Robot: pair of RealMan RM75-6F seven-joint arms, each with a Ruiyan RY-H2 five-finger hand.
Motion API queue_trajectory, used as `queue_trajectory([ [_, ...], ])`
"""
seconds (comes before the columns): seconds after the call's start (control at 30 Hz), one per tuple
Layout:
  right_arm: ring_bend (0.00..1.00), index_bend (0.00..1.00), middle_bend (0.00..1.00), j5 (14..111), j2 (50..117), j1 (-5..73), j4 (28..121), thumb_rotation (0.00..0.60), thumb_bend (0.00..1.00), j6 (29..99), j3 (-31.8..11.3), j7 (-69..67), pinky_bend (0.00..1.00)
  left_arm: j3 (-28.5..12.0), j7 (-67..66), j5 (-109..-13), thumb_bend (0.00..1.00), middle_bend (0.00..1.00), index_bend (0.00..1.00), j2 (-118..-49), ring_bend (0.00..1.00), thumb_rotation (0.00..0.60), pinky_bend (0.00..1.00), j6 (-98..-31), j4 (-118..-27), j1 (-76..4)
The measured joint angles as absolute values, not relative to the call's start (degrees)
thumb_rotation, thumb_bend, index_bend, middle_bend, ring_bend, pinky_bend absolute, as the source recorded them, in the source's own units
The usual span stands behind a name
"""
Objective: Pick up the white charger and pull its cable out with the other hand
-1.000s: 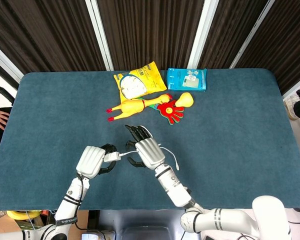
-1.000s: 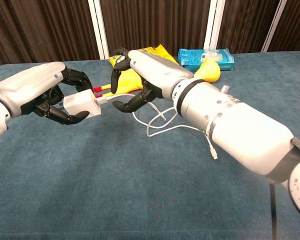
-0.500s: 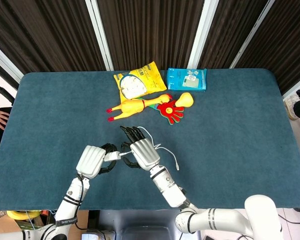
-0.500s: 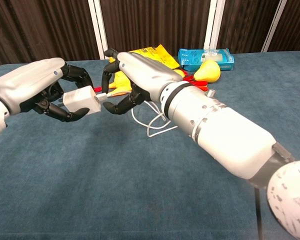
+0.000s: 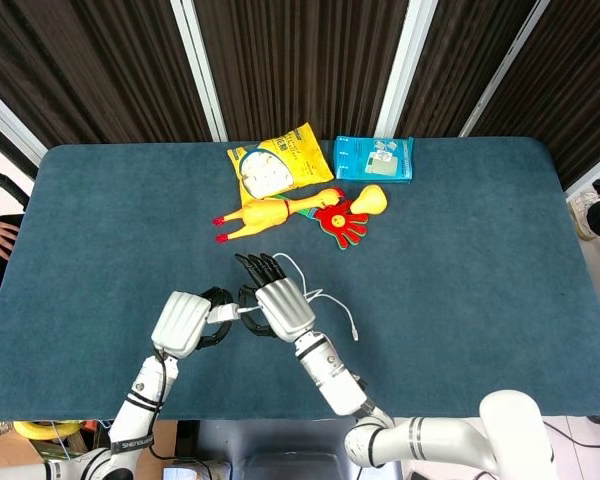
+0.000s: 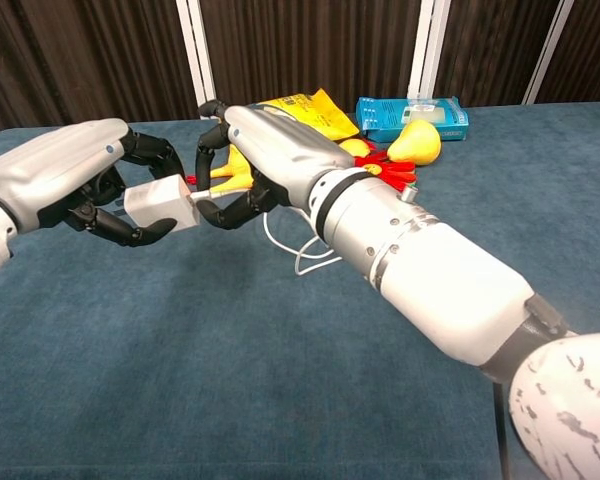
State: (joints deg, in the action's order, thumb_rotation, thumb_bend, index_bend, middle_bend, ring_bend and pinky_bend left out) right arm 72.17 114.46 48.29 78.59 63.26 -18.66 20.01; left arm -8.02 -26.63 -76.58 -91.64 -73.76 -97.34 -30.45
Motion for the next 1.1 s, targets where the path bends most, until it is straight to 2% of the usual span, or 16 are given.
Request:
queue_trajectory([
  [0.53, 0.02, 0.81, 0.22, 71.5, 115.5, 48.5, 78.5, 0.600, 0.61, 64.9, -19.2, 21.9, 0.00, -7.6, -26.5, -78.4, 0.62, 0.79, 0.72, -91.0, 1.00, 0.600, 1.00, -74.3, -98.3, -30.0],
  [0.83, 0.02, 0.82, 0.23, 72.3, 113.9, 47.7, 79.8, 0.600, 0.61, 66.2, -18.5, 23.3, 0.00, -7.9, -26.4, -78.6, 0.62, 0.79, 0.72, -90.6, 1.00, 0.600, 1.00, -74.2, -97.3, -30.0],
  [1.1, 0.02, 0.82, 0.23, 72.4, 109.8, 46.0, 81.2, 0.600, 0.61, 66.5, -17.2, 24.4, 0.00, -8.1, -25.7, -77.9, 0.62, 0.79, 0.72, -90.5, 1.00, 0.600, 1.00, -73.4, -95.7, -30.1],
])
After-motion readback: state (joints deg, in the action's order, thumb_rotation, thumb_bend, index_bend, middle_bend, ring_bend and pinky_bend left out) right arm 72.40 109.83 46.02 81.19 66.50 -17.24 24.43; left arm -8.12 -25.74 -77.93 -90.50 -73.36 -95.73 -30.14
